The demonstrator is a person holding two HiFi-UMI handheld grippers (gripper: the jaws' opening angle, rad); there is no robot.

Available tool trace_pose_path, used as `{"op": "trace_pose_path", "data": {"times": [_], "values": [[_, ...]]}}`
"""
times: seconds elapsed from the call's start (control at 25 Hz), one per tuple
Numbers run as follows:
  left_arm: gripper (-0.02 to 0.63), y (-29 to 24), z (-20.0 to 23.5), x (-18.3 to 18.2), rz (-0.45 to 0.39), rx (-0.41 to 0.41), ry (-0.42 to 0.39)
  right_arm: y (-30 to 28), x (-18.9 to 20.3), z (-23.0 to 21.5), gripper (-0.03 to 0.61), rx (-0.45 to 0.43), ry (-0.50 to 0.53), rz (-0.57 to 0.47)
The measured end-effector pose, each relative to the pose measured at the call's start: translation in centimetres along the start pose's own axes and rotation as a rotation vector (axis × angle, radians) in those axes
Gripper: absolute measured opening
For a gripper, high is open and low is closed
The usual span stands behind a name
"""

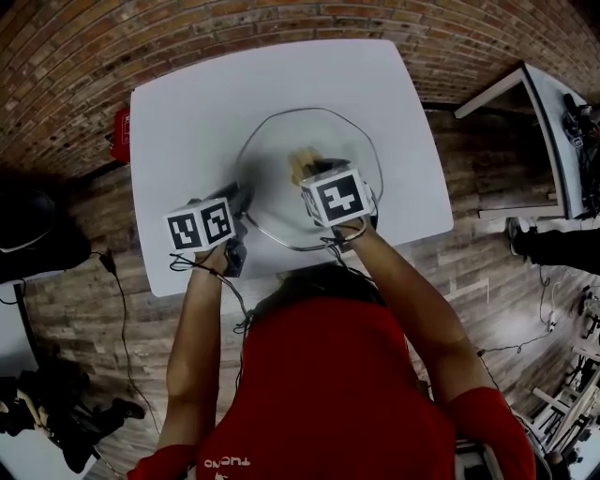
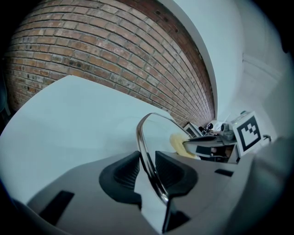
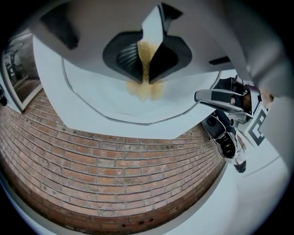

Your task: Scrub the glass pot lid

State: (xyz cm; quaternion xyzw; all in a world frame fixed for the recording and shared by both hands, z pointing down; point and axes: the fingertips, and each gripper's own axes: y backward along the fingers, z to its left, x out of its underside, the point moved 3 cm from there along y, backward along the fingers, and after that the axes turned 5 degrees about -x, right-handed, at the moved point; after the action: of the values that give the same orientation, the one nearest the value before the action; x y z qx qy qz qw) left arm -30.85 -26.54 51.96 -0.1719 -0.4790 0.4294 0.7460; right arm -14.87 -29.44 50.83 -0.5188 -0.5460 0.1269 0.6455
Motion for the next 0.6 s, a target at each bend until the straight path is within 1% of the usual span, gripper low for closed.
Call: {"op": "trace_pose_path", "data": {"times": [0.16, 0.24, 0.32, 0.36, 0.48, 0.6], "values": [[0.114, 0.1, 0.0, -0.2, -0.012, 0.002, -0.010, -0.3, -0.3, 0.1, 0.055, 0.004, 0.014, -0.006], [0.118, 0.2, 0.1, -0.4, -0.025, 0.001, -0.024, -0.2, -0.4, 0.2, 0.057, -0.014, 0.017, -0.013], [0.150, 0.5, 0.2, -0.6, -0.037, -0.002, -0.038, 0.0, -0.5, 0.4, 0.135, -0.040, 0.017, -0.024], [0.166, 0.7, 0.3, -0.7, -0.044, -0.006, -0.046, 0.2, -0.7, 0.4, 0.152, -0.049, 0.020, -0.032], [0.192, 1.8, 0.7, -1.2, -0.078, -0.037, -0.074, 1.1, -1.0, 0.5, 0.170, -0.070, 0.029, -0.071], [0.195, 3.3, 0.4, -2.4, -0.132, -0.073, -0.121, 2.9, -1.7, 0.4, 0.172, -0.085, 0.036, -0.132]]}}
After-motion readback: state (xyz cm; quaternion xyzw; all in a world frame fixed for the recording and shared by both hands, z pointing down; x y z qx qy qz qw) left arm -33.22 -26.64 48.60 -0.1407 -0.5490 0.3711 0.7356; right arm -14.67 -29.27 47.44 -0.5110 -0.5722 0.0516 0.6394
